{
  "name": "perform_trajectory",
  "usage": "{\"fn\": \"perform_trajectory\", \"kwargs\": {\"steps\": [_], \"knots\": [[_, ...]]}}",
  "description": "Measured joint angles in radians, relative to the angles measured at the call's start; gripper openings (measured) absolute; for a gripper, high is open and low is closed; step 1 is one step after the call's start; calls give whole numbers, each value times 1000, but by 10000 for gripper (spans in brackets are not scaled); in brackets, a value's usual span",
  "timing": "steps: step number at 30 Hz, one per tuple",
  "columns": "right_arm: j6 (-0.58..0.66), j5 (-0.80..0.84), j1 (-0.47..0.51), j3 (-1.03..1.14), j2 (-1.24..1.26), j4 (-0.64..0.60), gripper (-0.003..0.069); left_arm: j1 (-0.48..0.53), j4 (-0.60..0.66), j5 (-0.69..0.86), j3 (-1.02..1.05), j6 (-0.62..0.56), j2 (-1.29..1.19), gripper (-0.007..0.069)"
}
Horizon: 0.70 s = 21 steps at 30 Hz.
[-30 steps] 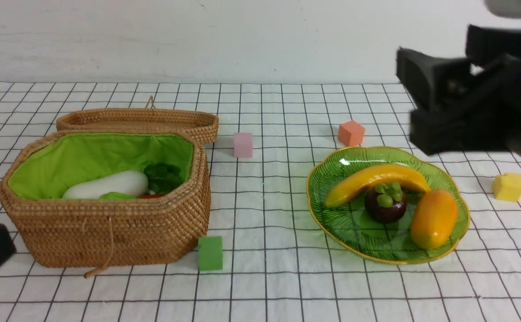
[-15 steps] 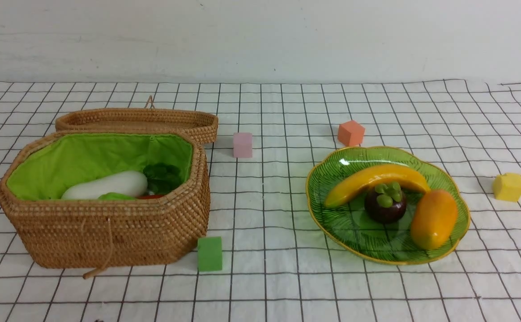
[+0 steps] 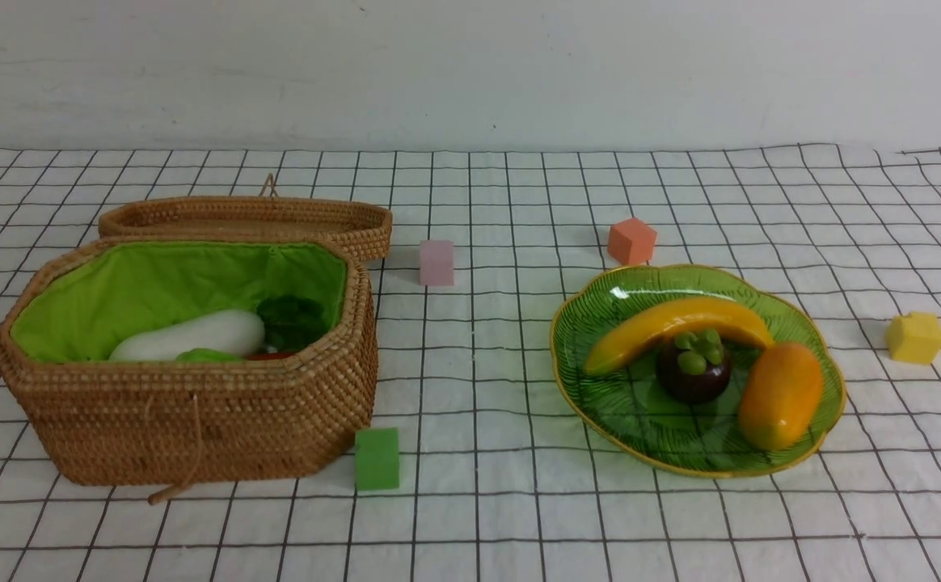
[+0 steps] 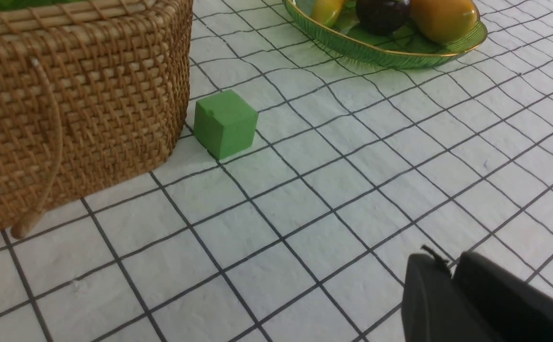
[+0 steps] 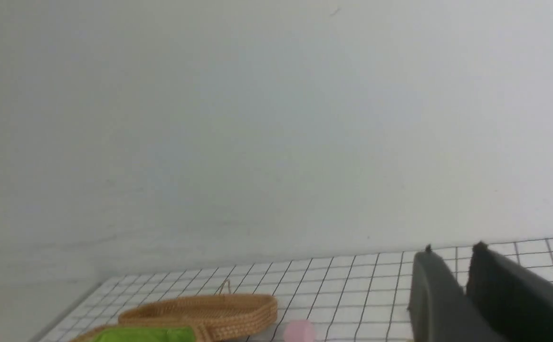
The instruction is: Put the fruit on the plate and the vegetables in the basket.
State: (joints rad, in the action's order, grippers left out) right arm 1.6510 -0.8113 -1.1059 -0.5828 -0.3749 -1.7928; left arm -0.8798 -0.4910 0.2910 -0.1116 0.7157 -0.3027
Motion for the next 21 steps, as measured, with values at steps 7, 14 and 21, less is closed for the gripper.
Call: {"fn": "perform_trajectory", "kwargs": {"steps": [7, 14, 21], "knots": [[5, 581, 516, 300, 126, 15, -8, 0, 0, 7, 0, 0, 0, 81], [6, 924, 885, 500, 261, 41, -8, 0, 0, 10, 0, 0, 0, 88], [12, 1063, 1047, 537, 326, 61, -8, 0, 0, 11, 0, 0, 0, 94]]}}
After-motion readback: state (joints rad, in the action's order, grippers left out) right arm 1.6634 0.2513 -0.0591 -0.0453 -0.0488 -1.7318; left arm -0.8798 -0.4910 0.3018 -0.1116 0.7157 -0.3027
